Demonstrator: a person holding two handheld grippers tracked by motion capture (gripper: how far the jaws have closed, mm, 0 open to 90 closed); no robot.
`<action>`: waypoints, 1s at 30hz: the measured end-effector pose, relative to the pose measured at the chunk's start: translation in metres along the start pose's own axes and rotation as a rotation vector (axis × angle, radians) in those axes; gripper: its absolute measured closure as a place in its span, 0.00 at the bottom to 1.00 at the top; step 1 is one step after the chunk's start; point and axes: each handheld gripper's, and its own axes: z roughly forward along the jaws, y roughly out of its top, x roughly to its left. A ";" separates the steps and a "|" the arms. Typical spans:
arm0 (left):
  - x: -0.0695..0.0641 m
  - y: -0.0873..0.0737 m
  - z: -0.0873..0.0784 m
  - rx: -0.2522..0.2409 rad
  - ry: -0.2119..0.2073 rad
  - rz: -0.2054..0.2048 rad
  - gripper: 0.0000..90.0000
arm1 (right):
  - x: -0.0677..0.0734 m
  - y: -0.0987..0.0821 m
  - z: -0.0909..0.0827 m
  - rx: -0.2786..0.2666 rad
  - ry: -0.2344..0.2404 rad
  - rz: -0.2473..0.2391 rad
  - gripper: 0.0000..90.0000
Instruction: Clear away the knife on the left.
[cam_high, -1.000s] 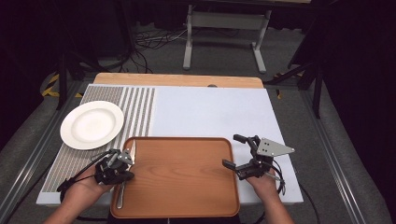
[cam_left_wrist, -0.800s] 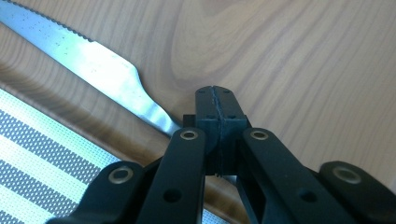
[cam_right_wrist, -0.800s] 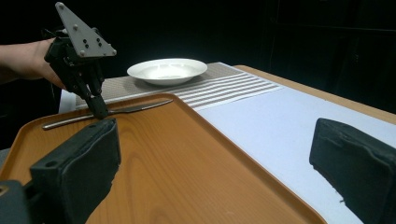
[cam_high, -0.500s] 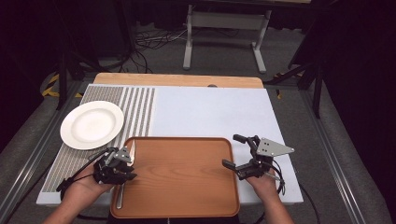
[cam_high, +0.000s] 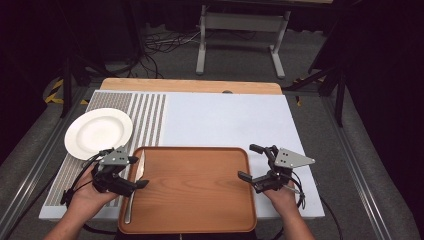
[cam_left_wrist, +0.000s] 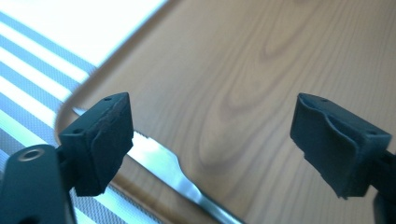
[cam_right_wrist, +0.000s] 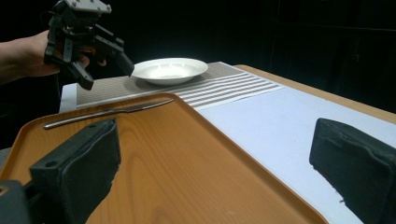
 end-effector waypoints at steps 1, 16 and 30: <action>0.000 -0.001 -0.002 -0.024 0.002 0.001 0.14 | 0.000 0.000 0.000 0.001 0.001 -0.001 0.03; 0.007 -0.025 -0.026 -0.433 0.046 0.023 0.04 | 0.000 -0.001 -0.003 -0.003 -0.013 0.004 0.03; 0.015 -0.058 -0.022 -0.559 0.091 -0.012 0.03 | -0.003 -0.005 -0.004 0.010 -0.035 0.009 0.03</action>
